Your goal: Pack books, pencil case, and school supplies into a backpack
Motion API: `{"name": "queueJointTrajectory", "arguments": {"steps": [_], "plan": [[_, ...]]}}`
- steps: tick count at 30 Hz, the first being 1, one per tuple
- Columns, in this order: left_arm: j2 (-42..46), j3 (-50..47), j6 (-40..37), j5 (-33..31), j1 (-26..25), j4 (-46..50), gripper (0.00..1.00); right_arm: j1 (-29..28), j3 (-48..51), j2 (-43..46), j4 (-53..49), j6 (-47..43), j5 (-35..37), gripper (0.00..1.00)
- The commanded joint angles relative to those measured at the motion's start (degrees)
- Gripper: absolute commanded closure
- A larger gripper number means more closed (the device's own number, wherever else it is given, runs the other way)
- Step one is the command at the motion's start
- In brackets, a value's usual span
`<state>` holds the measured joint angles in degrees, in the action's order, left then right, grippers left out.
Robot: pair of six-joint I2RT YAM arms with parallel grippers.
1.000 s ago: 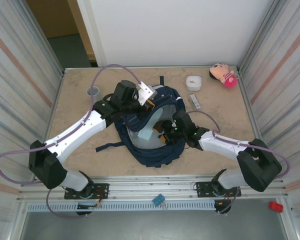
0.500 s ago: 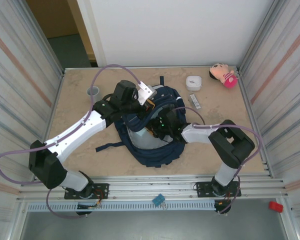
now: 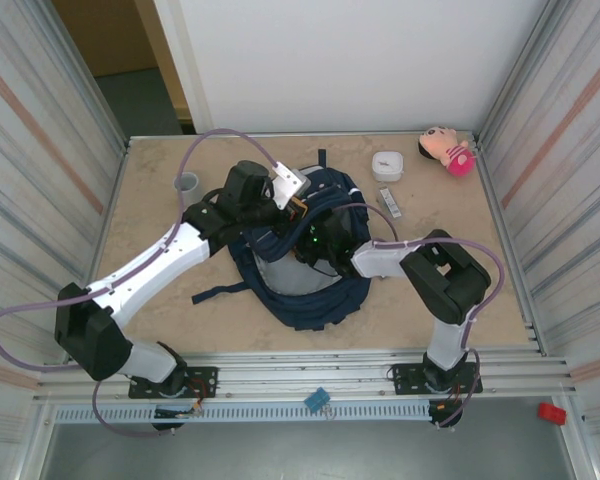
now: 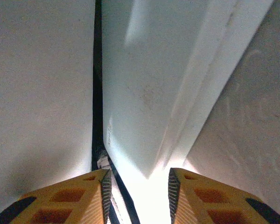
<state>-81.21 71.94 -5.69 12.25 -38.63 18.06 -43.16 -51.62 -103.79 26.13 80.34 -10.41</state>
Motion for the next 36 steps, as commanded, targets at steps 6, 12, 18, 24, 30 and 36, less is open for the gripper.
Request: {"name": "queueJointTrajectory", "arguments": {"steps": [6, 12, 18, 24, 30, 36], "plan": [[6.1, -3.0, 2.9, -3.0, 1.4, -6.3, 1.0, -0.2, 9.4, 17.4, -9.0, -5.1, 0.4, 0.59], [7.4, -5.6, 4.4, -2.6, 1.7, -7.0, 1.0, 2.1, 10.6, 29.5, -28.9, -11.5, 1.0, 0.57], [7.6, -6.5, 4.9, -1.8, 1.7, -6.8, 1.0, 8.5, 12.8, 37.7, -38.4, -15.3, -2.6, 0.56], [8.1, -6.7, 4.8, -1.9, 1.7, -5.9, 1.0, 20.3, 7.5, 41.6, -56.5, -27.8, -7.3, 0.5], [8.9, -7.1, 4.7, -2.4, 1.7, -5.8, 1.0, 32.6, 2.9, 39.3, -69.6, -39.1, -6.8, 0.47], [8.8, -7.3, 4.9, -2.8, 1.7, -6.3, 1.0, 34.0, 2.6, 31.1, -64.8, -40.1, -10.5, 0.49]]}}
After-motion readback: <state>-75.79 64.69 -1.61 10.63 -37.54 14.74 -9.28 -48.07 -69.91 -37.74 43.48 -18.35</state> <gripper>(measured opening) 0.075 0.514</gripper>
